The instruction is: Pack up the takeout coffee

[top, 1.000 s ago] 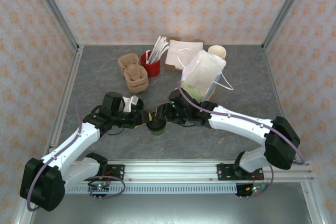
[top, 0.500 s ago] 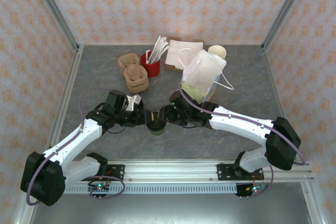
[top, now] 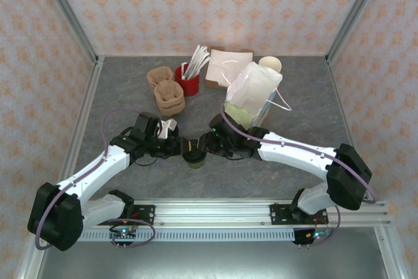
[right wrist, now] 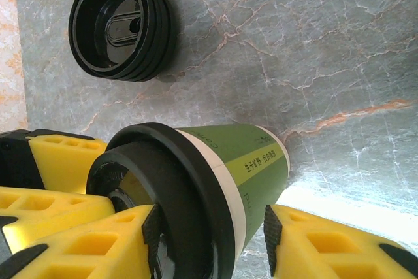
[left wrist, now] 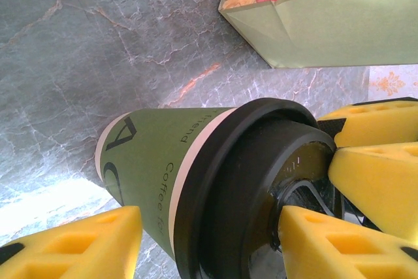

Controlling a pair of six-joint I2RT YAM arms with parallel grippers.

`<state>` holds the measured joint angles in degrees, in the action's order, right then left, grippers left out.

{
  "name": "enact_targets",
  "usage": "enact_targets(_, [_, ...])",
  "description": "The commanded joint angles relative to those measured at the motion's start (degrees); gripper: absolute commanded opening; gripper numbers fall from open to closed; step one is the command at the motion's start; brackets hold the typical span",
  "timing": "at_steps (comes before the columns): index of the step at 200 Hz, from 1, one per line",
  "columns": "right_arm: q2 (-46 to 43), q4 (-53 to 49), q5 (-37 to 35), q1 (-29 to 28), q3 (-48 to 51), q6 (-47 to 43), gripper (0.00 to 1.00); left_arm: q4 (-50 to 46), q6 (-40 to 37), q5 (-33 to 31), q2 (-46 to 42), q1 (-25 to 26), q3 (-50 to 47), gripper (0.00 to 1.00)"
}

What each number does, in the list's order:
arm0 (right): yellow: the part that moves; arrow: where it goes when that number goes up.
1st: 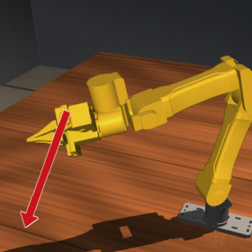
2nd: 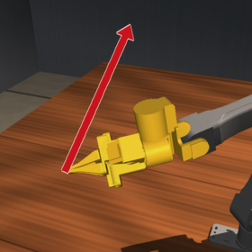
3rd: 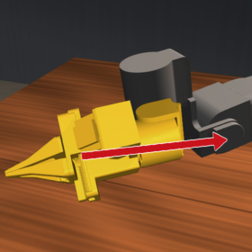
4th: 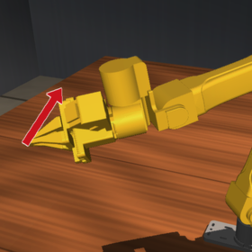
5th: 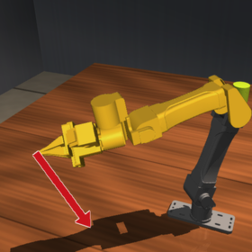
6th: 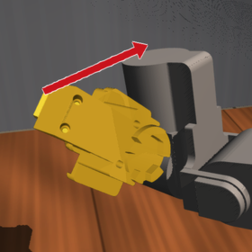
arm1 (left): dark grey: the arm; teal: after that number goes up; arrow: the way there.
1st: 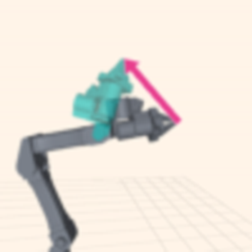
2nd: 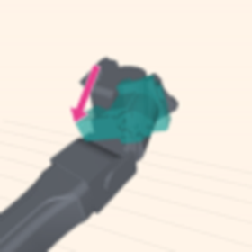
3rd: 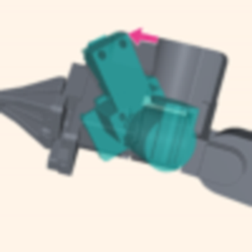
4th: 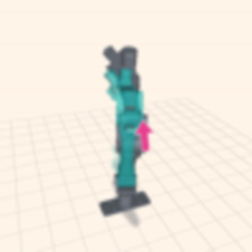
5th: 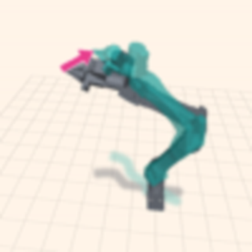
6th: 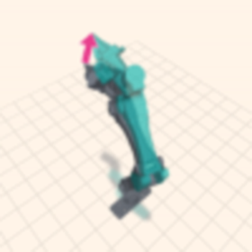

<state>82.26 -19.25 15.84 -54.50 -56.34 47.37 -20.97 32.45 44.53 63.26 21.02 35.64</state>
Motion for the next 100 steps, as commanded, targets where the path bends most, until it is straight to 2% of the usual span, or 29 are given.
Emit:
enact_targets(1, [1.01,-1.96,-2.67,-0.34,0.70,-0.22,0.46,0.02,-1.51,-1.21,0.72,0.34,1.28,0.57])
enact_targets(100, [-0.81,-0.96,-3.61,-0.51,3.73,-1.44,0.44,0.12,-1.51,-1.20,-0.07,0.42,-0.09,0.55])
